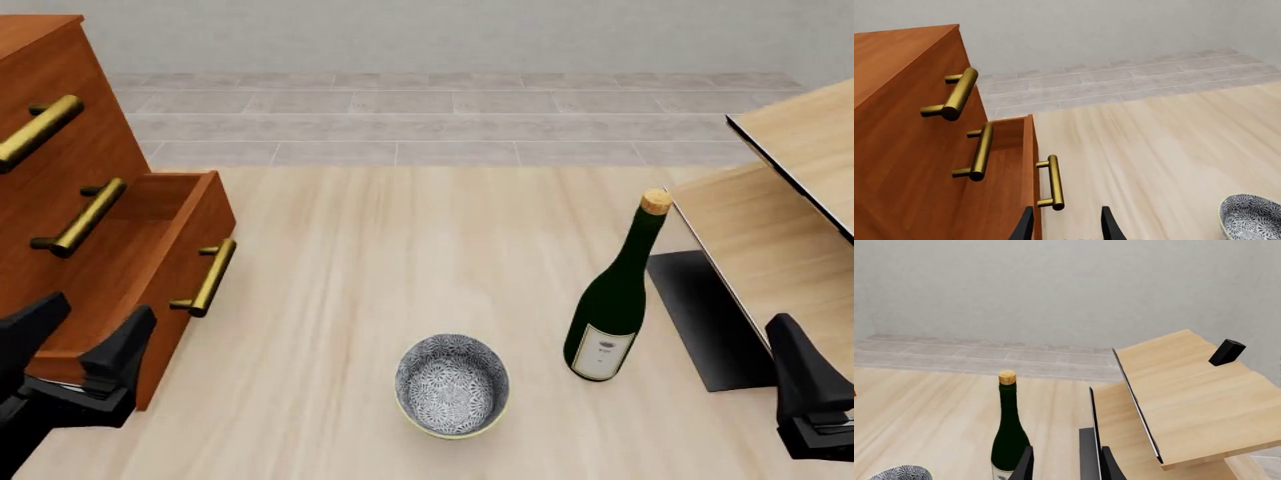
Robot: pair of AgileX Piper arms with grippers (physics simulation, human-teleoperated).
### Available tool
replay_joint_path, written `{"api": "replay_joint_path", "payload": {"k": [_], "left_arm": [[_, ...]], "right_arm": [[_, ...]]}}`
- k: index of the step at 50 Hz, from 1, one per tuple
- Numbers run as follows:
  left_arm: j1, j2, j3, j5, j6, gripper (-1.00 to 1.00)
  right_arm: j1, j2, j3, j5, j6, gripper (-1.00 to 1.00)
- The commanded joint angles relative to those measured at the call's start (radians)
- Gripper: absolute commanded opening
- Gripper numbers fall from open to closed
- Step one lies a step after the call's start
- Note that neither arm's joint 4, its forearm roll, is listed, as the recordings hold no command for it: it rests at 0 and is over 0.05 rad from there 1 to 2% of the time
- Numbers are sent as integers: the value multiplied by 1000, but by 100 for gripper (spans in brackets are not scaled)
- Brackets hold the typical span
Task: Close the bottom drawer of the cabinet.
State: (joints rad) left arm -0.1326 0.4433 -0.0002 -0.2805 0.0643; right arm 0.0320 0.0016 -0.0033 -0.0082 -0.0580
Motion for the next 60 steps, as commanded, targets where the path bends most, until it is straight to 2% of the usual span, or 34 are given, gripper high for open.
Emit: {"api": "replay_joint_path", "payload": {"k": [1, 7, 12, 18, 20, 26, 36, 46, 55, 60], "left_arm": [[-58, 251, 0, -183, -9, 100], [-76, 355, 0, -264, -27, 100], [-107, 503, 0, -382, -48, 100], [-142, 603, 0, -454, -84, 100], [-159, 697, 0, -526, -111, 100], [-180, 818, 0, -627, -146, 100], [-197, 1108, 0, -860, -230, 100], [-155, 1237, -1, -939, -259, 100], [-88, 1283, -31, -939, -238, 100], [-60, 1282, -41, -939, -203, 100]], "right_arm": [[1, -1, -1, -2, -8, 100], [0, -1, -2, -1, -9, 100], [1, -1, -2, -1, -11, 100], [3, -1, -1, -2, -12, 100], [3, -1, -2, -1, -12, 100], [5, -1, -1, -2, -10, 100], [7, -1, 1, -2, -11, 100], [10, -1, 1, -3, -15, 100], [12, -1, 1, -5, -21, 100], [12, -1, 0, -5, -23, 100]]}}
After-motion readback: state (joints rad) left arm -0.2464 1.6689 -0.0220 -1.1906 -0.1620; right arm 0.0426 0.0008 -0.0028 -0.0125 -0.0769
